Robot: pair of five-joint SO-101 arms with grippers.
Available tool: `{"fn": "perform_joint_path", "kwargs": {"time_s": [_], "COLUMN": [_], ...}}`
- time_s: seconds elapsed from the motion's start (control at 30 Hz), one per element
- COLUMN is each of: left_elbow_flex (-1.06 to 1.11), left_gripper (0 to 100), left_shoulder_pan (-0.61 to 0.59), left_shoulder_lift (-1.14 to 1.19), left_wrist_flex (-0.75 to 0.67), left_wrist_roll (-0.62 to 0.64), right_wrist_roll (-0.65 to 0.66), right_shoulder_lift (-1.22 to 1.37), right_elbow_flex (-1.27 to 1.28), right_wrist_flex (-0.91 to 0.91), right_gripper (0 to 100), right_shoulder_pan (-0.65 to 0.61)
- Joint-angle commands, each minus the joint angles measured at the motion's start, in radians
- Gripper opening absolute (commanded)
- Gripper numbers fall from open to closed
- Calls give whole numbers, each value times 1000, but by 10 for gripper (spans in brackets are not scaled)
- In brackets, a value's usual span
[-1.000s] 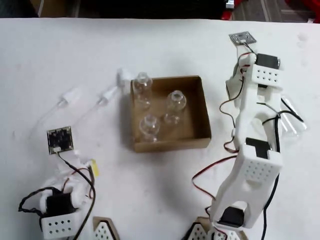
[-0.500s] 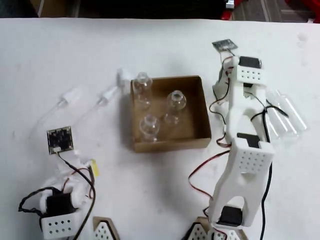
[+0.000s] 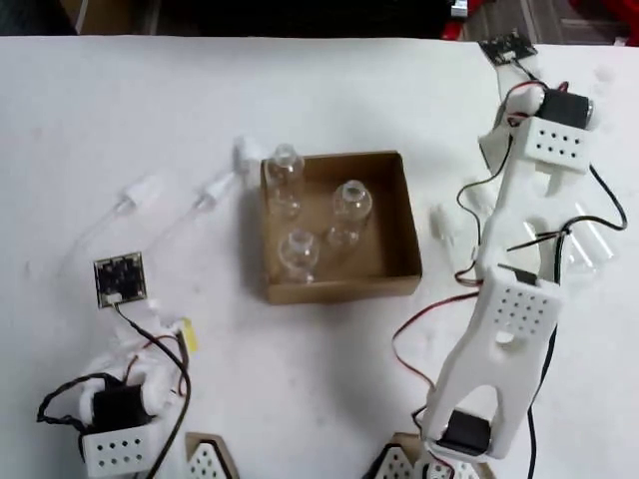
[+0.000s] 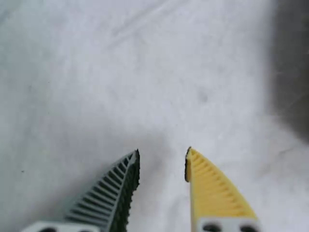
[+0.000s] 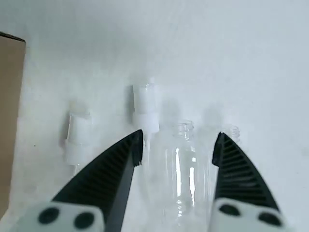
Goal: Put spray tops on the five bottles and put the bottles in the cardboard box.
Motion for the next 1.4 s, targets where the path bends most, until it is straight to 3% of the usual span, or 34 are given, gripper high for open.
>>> {"fn": "perform_joint_path", "kwargs": {"time_s": [0.0, 0.43, 1.1, 1.37], "left_elbow_flex": [0, 0, 0, 0], "left_gripper": [146, 146, 146, 146], "left_shoulder_pan": [-8, -5, -5, -4], "left_shoulder_lift": [-5, -5, -5, -5], "left_wrist_flex": [6, 6, 6, 6], "left_wrist_roll": [15, 15, 17, 17], "right_wrist_roll": [68, 80, 210, 210], "right_shoulder_lift": [90, 249, 366, 331], "right_elbow_flex": [-126, -218, -227, -229], "right_wrist_flex": [19, -36, -47, -44], "right_gripper": [205, 208, 203, 99], "right_shoulder_pan": [18, 128, 130, 125]}}
